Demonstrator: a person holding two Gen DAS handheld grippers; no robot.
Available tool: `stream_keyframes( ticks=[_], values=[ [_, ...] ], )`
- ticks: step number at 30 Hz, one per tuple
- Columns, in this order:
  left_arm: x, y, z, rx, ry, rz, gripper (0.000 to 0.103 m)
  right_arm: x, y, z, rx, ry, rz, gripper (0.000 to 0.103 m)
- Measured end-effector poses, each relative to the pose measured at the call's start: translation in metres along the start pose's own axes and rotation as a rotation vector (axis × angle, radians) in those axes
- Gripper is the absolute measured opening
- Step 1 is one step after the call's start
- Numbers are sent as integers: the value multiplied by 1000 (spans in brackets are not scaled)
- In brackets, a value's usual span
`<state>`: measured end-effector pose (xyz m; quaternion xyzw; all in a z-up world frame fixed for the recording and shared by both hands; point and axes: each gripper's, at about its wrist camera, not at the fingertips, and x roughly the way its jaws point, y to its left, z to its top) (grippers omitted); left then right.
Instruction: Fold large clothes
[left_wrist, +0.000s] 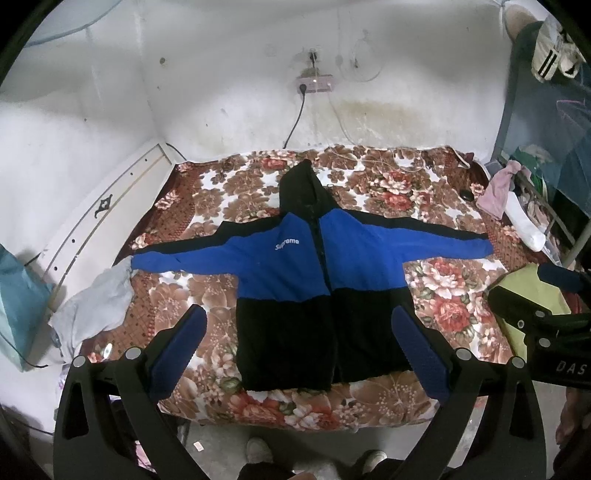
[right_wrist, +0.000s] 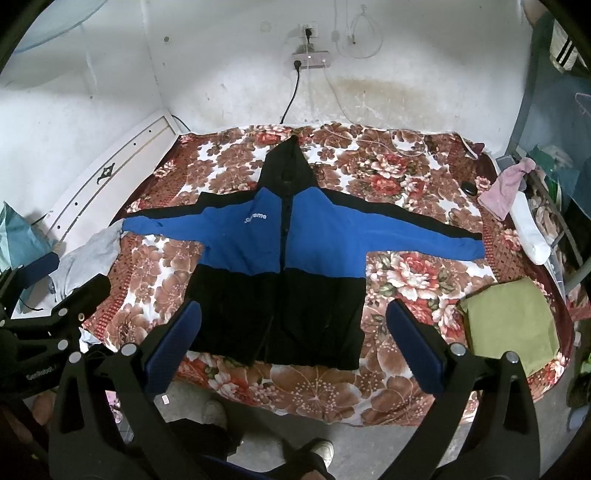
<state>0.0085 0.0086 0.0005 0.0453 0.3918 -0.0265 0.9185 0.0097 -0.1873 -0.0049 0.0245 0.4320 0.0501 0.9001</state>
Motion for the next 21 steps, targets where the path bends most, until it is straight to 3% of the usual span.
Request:
stream_keyframes(
  ticks=[15, 21],
  values=[
    [11, -2, 2, -13, 2, 29, 98, 3, 1, -3, -3, 0, 0, 98],
    [35, 38, 11, -108, 37, 5, 98, 13, 13, -1, -58, 9, 6, 98]
  ],
)
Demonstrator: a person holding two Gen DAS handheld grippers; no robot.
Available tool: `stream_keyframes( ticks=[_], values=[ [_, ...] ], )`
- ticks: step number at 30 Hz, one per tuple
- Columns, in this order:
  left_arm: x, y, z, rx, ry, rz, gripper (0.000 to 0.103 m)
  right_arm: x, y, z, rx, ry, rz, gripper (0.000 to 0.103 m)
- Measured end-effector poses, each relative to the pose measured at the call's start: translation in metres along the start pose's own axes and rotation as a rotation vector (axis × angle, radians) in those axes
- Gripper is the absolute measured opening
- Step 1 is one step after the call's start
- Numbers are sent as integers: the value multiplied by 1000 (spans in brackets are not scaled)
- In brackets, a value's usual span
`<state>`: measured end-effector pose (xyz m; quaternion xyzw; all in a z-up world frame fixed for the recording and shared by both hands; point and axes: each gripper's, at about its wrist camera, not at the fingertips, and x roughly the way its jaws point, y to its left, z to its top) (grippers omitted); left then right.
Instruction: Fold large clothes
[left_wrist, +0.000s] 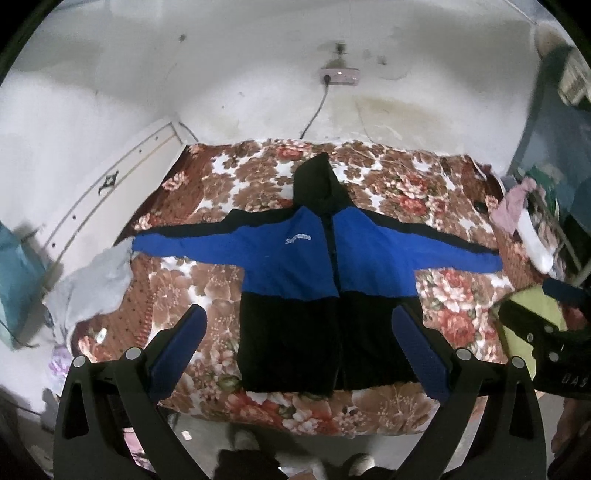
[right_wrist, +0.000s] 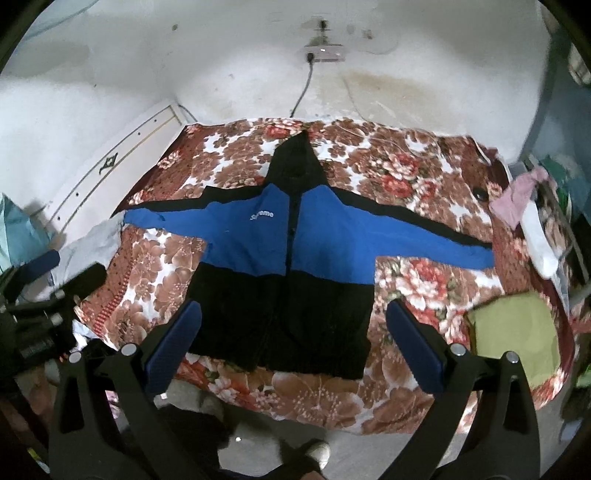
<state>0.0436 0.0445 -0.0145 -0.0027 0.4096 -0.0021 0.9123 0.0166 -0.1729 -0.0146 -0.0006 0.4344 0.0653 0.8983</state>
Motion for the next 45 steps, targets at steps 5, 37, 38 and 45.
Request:
stream_keyframes(
  ticks=[5, 37, 38, 45],
  values=[
    [38, 58, 15, -32, 31, -26, 98, 32, 31, 18, 27, 13, -11, 98],
    [467, 478, 35, -361, 105, -1, 98, 442, 279, 85, -108, 192, -172, 98],
    [477, 486, 34, -380, 89, -4, 98, 456, 284, 82, -131, 194, -171, 98],
    [537, 543, 26, -533, 7, -84, 98, 525, 307, 63, -242, 188, -165, 98]
  ],
)
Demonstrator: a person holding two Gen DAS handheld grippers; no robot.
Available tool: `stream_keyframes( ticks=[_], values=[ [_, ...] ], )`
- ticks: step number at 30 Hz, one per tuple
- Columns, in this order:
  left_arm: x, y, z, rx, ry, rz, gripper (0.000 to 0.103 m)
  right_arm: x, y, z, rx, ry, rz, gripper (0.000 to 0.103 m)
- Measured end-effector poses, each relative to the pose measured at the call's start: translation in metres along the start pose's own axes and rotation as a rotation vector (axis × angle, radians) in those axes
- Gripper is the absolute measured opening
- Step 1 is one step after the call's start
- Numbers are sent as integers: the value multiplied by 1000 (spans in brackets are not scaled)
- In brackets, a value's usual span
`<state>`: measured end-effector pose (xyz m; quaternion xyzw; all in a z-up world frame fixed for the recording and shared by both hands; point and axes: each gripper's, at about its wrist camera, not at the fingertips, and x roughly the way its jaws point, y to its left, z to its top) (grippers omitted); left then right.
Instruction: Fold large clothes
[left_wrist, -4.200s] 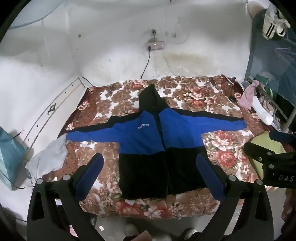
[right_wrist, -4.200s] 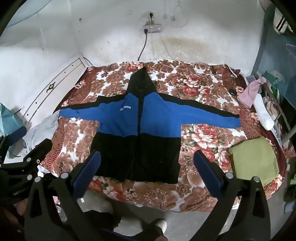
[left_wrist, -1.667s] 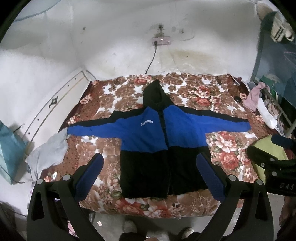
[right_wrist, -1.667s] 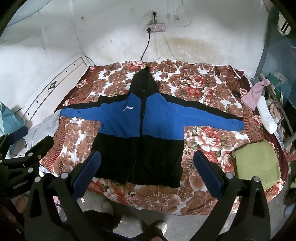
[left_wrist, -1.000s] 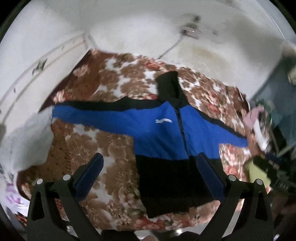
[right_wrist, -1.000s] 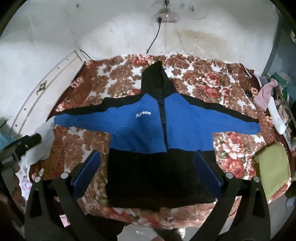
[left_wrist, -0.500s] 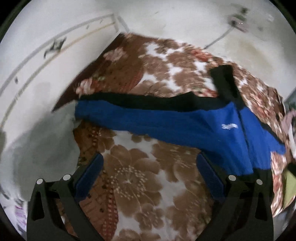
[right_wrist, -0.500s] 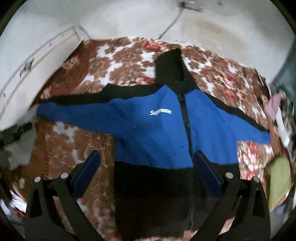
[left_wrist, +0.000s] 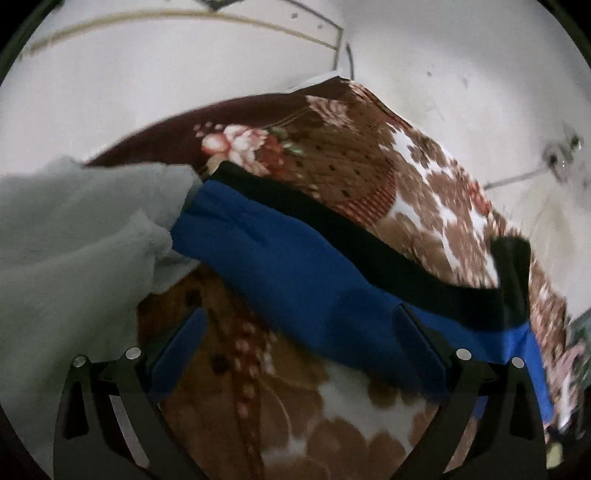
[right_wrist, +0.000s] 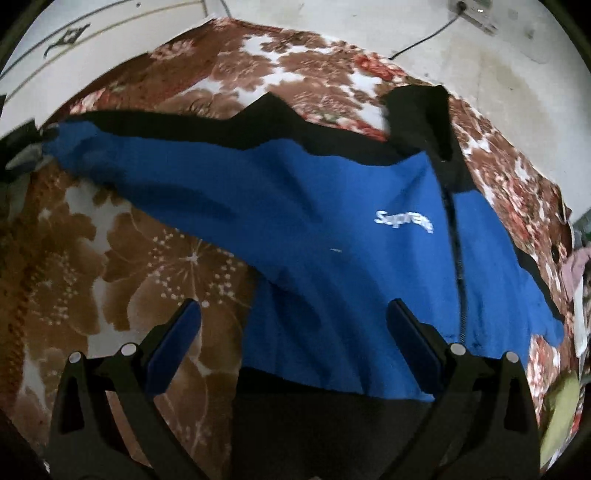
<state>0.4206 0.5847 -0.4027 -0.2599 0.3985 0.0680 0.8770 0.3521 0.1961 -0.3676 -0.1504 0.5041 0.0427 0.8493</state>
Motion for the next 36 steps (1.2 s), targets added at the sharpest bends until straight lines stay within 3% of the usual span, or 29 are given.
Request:
stream_keyframes(
  ticks=[9, 10, 13, 16, 22, 26, 28, 32, 36],
  values=[
    [46, 33, 21, -83, -1, -110, 94, 34, 36, 0, -151, -47, 14, 98],
    [49, 33, 23, -87, 1, -120, 85, 37, 40, 1, -169, -58, 19, 98],
    [61, 39, 31, -148, 13, -84, 18, 44, 49, -1, -218, -79, 28, 98],
    [59, 31, 35, -124, 20, -73, 9, 51, 56, -3, -258, -90, 27, 98],
    [9, -25, 61, -31, -50, -118, 6, 65, 62, -4, -271, -76, 65, 98],
    [-39, -92, 84, 73, -91, -183, 6, 75, 66, -3, -264, -67, 91, 98],
    [-64, -139, 96, 126, -109, -237, 6, 86, 71, -6, -282, -14, 105, 98],
    [-102, -229, 104, 230, -149, -326, 6, 89, 71, -6, -266, -20, 135, 99],
    [-111, -322, 92, 316, -151, -410, 6, 86, 67, -7, -260, -19, 173, 99]
  ],
)
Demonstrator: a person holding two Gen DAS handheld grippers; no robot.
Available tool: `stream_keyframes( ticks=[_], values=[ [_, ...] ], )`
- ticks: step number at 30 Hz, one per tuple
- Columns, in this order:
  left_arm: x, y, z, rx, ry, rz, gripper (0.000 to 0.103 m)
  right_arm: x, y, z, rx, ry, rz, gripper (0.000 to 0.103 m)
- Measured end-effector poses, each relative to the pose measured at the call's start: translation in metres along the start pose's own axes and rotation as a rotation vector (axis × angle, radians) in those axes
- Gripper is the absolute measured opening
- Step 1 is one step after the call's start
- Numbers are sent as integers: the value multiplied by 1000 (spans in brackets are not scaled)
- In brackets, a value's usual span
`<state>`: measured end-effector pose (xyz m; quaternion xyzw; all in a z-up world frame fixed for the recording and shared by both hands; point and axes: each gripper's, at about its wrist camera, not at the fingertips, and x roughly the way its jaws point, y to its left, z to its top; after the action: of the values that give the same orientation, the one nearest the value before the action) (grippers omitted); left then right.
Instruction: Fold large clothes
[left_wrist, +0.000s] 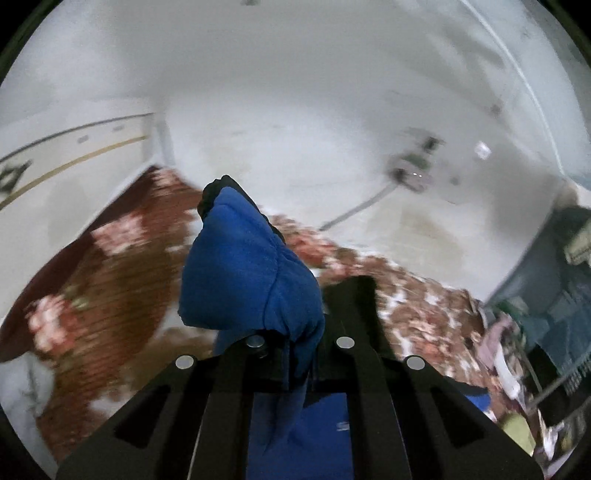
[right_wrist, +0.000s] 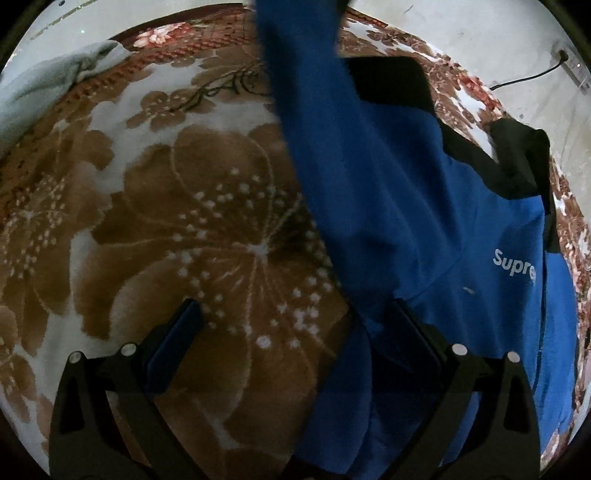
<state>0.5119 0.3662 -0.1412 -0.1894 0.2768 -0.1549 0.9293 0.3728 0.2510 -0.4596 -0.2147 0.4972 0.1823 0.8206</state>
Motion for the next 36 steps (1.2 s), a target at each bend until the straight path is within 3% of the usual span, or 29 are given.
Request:
stream_keyframes(
  ticks=[4, 10, 13, 18, 22, 28, 36],
  values=[
    [34, -82, -4, 83, 4, -51, 6, -4, -5, -1, 0, -3, 49, 99],
    [83, -175, -24, 100, 56, -125, 6, -13, -17, -3, 6, 0, 148, 99],
    [118, -229, -48, 132, 98, -146, 6, -19, -20, -6, 2, -2, 190, 99],
    [210, -298, -124, 101, 265, -233, 6, -19, -29, -22, -53, -1, 264, 99],
    [281, -335, -209, 81, 412, -213, 6, -20, -41, -40, -87, 20, 312, 98],
    [349, -378, -308, 102, 569, -166, 6, -20, -51, -65, -118, 12, 364, 98],
    [389, -404, -380, 260, 680, 4, 8, -38, -59, -86, -187, -52, 432, 98]
  ],
)
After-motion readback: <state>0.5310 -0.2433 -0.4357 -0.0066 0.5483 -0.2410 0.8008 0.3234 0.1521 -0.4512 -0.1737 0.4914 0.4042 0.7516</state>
